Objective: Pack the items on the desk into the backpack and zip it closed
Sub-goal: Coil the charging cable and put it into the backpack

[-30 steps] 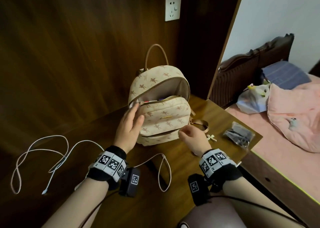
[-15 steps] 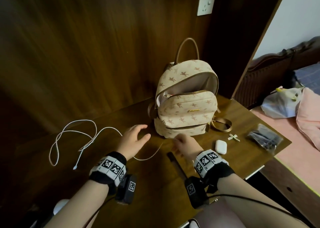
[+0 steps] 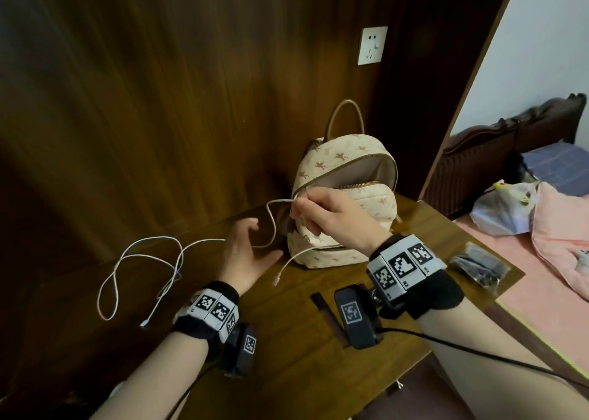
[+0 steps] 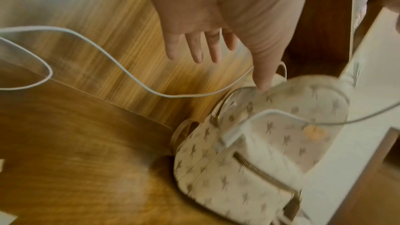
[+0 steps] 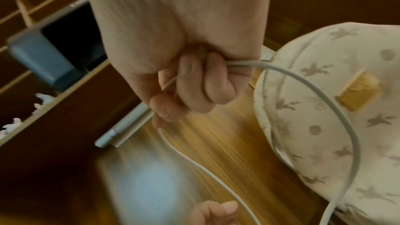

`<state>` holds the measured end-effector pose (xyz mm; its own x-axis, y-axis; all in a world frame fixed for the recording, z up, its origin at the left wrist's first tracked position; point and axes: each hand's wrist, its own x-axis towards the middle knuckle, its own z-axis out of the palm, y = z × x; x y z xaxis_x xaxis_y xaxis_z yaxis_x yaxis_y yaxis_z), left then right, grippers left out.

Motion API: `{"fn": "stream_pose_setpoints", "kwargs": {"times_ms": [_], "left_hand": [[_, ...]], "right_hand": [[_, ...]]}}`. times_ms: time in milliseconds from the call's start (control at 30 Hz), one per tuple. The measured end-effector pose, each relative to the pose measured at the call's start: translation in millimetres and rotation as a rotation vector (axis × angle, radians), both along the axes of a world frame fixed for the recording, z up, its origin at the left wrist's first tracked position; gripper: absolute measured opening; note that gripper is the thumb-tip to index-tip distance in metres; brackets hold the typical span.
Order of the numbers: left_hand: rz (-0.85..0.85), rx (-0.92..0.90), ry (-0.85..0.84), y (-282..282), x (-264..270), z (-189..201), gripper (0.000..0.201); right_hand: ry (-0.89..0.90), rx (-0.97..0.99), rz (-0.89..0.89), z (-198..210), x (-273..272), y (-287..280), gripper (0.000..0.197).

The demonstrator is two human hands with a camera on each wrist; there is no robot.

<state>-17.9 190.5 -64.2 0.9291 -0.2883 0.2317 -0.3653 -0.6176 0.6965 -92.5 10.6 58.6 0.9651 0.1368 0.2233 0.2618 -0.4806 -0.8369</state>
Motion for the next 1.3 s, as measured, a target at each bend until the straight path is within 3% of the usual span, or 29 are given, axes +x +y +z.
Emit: {"fn": "stream_pose_setpoints", "kwargs": {"times_ms": [100,200,400,467,567,667,733,833,967,1033,1100,1200,1300], "left_hand": [[-0.037,-0.135,0.052,0.9,8.3,23.7,0.08],[-0.18,-0.001,0.064,5.5,9.4,34.5,0.076],[-0.342,0.257,0.175,21.0,3.2,27.0,0.03],[-0.291,0.245,0.302,37.6,6.6,21.4,0.031],[-0.172,0.228,0.363,79.7,20.5,14.3,0.029],[-0.014,0.153,0.425,123.0,35.8,7.4,0.035],[0.088,0.061,0.448,142.3,45.0,7.9,0.033],[0.134,-0.125,0.356,147.3,52.3,25.8,0.032],[0.055,-0.275,0.157,127.6,46.3,77.7,0.03],[-0.03,-0.321,0.078,117.2,40.3,105.8,0.029],[-0.112,-0.332,0.017,108.2,34.0,133.9,0.029],[-0.227,-0.253,-0.07,96.7,25.5,169.8,0.029],[-0.282,-0.196,-0.207,87.0,17.2,200.4,0.027]], "right_hand": [[-0.076,-0.017,0.018,17.7,-6.7,12.0,0.028],[-0.151,0.023,0.02,33.7,-11.5,21.3,0.026],[-0.3,0.052,-0.067,54.8,-17.0,31.7,0.026],[-0.334,0.038,-0.185,60.6,-20.5,29.0,0.025],[-0.346,0.124,-0.401,63.8,-21.7,18.8,0.026],[-0.288,0.295,-0.558,57.4,-14.1,10.9,0.025],[-0.217,0.289,-0.644,45.7,-3.4,7.1,0.024],[0.039,0.13,-0.609,24.7,16.7,8.0,0.026],[0.315,-0.252,-0.604,12.3,31.8,28.7,0.058],[0.267,-0.444,-0.634,16.4,32.6,45.0,0.075],[0.132,-0.511,-0.585,24.0,35.5,59.9,0.086],[-0.042,-0.478,-0.363,37.8,45.7,78.8,0.095],[-0.053,-0.248,-0.165,47.8,53.2,92.1,0.094]]}}
